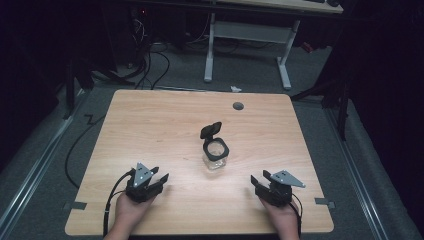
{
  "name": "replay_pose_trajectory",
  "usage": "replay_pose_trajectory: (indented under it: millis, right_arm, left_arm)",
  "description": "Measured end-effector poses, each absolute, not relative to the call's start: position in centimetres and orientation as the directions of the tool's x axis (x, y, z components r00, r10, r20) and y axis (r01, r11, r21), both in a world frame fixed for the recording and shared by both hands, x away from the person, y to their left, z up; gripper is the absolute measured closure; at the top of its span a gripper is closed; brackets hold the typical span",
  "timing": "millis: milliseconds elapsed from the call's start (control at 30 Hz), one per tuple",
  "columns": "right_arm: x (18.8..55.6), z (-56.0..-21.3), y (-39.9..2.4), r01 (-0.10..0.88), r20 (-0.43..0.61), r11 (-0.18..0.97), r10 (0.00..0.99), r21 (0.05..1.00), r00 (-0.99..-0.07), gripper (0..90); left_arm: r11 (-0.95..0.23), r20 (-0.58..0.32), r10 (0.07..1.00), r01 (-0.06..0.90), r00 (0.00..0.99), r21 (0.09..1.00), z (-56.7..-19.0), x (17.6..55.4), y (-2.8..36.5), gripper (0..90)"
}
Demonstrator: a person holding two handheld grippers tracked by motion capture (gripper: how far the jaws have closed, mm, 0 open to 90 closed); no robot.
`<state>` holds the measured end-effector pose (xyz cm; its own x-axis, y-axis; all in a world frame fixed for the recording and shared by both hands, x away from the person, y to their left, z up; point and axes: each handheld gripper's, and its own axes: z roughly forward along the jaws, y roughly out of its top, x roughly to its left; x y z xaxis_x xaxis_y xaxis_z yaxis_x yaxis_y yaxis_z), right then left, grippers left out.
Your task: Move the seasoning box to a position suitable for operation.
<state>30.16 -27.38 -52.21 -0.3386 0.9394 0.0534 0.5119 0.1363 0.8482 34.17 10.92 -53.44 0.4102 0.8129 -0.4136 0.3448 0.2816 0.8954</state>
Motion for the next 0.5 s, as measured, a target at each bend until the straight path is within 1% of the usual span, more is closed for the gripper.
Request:
replay_pose_trajectory:
  millis: [67, 200, 267, 367, 500]
  right_arm:
    - [30.2, -52.2, -27.1, 0.526, 0.061, 0.142, 0.935, 0.839, -0.350, 47.3]
    - [30.2, -52.1, -26.8, 0.517, 0.062, 0.147, 0.929, 0.843, -0.366, 50.1]
    - [30.4, -51.9, -26.2, 0.512, 0.058, 0.158, 0.923, 0.845, -0.380, 54.1]
    - [31.0, -51.6, -25.7, 0.509, 0.072, 0.153, 0.916, 0.847, -0.395, 61.4]
    - [32.1, -51.3, -25.3, 0.509, 0.073, 0.153, 0.915, 0.847, -0.397, 75.8]
  left_arm:
    - [0.305, -0.435, 0.802, 0.345, 0.410, 0.887, -53.4, 34.3, 11.0, 52.9]
    - [0.317, -0.445, 0.797, 0.346, 0.408, 0.883, -53.4, 34.3, 11.1, 52.3]
    - [0.322, -0.450, 0.794, 0.344, 0.409, 0.882, -53.4, 34.3, 11.0, 52.0]
    - [0.320, -0.446, 0.793, 0.339, 0.414, 0.884, -53.5, 34.2, 11.0, 51.7]
    - [0.316, -0.448, 0.786, 0.346, 0.426, 0.883, -53.4, 34.1, 10.9, 51.7]
